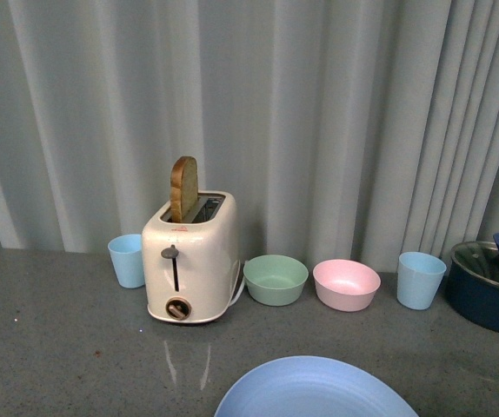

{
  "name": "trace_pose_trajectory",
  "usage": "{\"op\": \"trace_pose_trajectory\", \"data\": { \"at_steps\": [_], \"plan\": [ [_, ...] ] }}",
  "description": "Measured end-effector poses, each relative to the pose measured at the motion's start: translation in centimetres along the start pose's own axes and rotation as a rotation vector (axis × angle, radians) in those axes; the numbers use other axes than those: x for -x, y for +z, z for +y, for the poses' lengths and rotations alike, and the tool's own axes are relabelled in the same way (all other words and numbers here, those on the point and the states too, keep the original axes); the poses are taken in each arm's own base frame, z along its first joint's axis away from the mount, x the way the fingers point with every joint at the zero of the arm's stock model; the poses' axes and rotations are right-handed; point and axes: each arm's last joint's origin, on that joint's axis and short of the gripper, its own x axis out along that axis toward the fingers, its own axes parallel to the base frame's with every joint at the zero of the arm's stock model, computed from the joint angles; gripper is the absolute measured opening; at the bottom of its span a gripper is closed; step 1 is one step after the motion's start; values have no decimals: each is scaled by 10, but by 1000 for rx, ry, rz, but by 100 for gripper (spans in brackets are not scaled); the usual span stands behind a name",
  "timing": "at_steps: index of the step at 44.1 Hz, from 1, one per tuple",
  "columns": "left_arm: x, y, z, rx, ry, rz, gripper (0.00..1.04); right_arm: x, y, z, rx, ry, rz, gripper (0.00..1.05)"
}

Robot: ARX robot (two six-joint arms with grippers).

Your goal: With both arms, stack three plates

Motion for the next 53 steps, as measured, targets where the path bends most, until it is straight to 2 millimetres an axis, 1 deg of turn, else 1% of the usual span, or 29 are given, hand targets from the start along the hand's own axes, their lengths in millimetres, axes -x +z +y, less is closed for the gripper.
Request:
{"op": "trace_pose_trajectory", "data": {
  "at_steps": [1, 2, 7, 9, 14, 16, 18, 19, 25, 28, 31, 35, 38, 48, 53],
  "plan": [
    [0, 0, 0, 0, 0, 0, 98, 7, 2, -1, 30, -42, -33, 97],
    [0, 0, 0, 0, 0, 0, 98, 10, 3, -1, 35, -55, -45, 97],
    [0, 0, 0, 0, 0, 0, 98, 37, 10, -1, 123, -168, -150, 97],
    [0, 0, 0, 0, 0, 0, 98, 45, 12, 0, 153, -200, -182, 97],
    [0, 0, 0, 0, 0, 0, 98, 72, 19, 6, 264, -290, -287, 97],
    [0, 0, 0, 0, 0, 0, 98, 81, 17, 10, 337, -241, -442, 89],
    [0, 0, 0, 0, 1, 0, 98, 91, 9, 17, 395, -226, -564, 80],
    [0, 0, 0, 0, 0, 0, 98, 96, 6, 20, 411, -220, -596, 76],
    [0, 0, 0, 0, 0, 0, 98, 121, -11, 43, 447, -205, -660, 55],
    [0, 0, 0, 0, 1, -1, 98, 135, -22, 55, 454, -204, -677, 39],
    [0, 0, 0, 0, 0, -1, 98, 140, -31, 61, 466, -198, -704, 25],
    [0, 0, 0, 0, 0, -1, 98, 141, -40, 63, 466, -201, -706, 10],
    [0, 0, 0, 0, 0, -1, 98, 140, -45, 64, 467, -202, -701, 2],
    [0, 0, 0, 0, 0, -1, 98, 142, -64, 68, 469, -197, -702, 3],
    [0, 0, 0, 0, 0, -1, 98, 140, -72, 73, 462, -218, -703, 3]
  ]
}}
